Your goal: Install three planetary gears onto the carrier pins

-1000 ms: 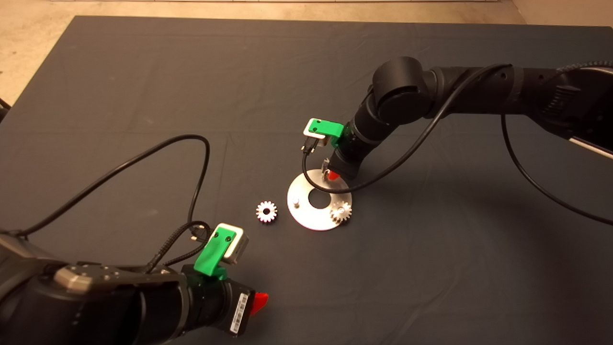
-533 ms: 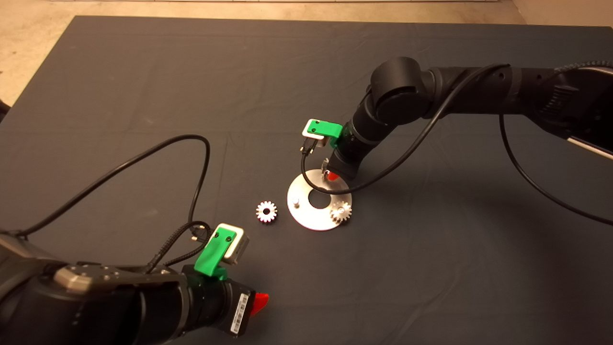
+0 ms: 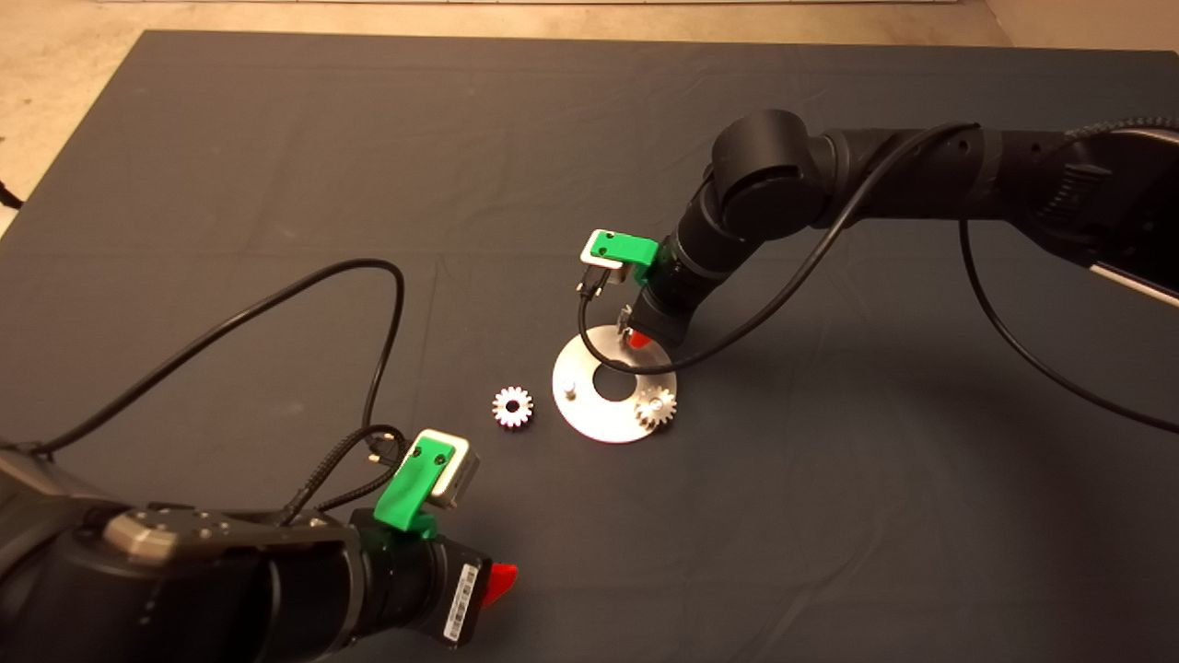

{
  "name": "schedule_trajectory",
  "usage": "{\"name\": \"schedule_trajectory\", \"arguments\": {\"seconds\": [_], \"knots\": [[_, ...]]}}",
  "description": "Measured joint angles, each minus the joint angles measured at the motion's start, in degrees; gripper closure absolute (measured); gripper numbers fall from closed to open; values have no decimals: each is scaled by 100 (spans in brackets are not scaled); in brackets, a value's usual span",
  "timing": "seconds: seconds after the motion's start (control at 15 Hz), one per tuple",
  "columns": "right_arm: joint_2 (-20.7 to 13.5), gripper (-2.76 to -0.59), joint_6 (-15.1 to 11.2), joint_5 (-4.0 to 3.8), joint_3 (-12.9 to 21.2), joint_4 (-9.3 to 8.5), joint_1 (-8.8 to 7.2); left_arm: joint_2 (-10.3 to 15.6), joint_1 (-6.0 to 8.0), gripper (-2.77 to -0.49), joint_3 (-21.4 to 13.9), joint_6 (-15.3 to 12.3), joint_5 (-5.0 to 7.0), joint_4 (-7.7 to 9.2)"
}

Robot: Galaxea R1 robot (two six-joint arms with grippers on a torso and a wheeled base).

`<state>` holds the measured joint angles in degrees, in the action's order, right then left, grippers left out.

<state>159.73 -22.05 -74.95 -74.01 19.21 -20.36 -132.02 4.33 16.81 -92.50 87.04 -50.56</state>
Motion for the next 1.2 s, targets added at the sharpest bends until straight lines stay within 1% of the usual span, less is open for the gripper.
{"name": "schedule_trajectory", "arguments": {"seconds": [0.33, 0.47, 0.87, 1.0, 1.07, 1.13, 1.2], "knots": [[77, -101, 0, -2, -22, -17, 2, 2, 2, -175, 0, 0, -3, 0], [96, -101, 0, 30, -22, -33, 5, 2, 2, -175, 0, -2, -3, 0], [94, -101, 10, 43, -30, -41, 5, 16, 2, -175, 0, 0, -5, -2], [94, -102, 48, 41, -35, -43, 5, 16, 2, -175, 0, 0, -7, 0], [96, -102, 135, 48, -63, -65, 0, 16, 2, -175, 0, -1, -11, -2], [101, -102, 235, 71, -115, -106, -9, 16, 2, -175, 0, -2, -14, -2], [110, -102, 255, 78, -157, -148, -15, 16, 2, -175, 0, -2, -23, -1]]}}
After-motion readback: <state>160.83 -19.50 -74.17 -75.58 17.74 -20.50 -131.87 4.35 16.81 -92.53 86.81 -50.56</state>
